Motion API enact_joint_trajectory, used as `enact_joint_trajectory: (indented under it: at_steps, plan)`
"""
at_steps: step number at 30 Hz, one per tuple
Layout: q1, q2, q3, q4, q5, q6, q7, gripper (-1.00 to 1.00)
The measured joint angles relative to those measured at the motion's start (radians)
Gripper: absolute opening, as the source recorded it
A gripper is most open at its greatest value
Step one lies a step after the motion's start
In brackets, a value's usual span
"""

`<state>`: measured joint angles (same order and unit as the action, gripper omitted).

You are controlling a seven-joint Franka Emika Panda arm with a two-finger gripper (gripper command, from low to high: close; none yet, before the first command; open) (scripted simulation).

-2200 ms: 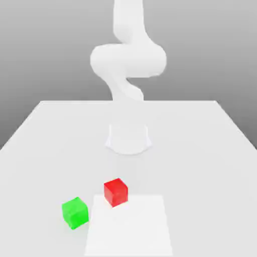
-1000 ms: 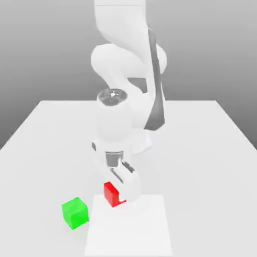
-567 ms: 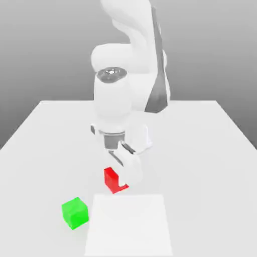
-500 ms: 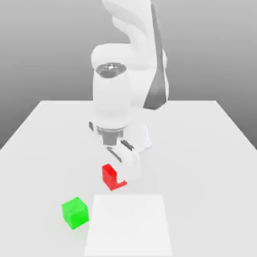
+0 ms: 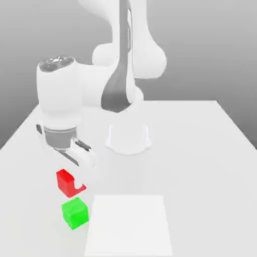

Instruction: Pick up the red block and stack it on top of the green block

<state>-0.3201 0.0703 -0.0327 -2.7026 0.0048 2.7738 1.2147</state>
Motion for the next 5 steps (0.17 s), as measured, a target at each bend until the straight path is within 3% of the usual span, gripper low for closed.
enact_joint_trajectory:
  at_steps: [1, 2, 5]
  plan:
    - [-0.002, 0.035, 0.003, 0.002, 0.003, 0.033, -0.003, -1.00]
    - [-0.003, 0.066, 0.005, 0.003, 0.005, 0.063, -0.005, 1.00]
    - [-0.003, 0.066, 0.005, 0.003, 0.005, 0.063, -0.005, 1.00]
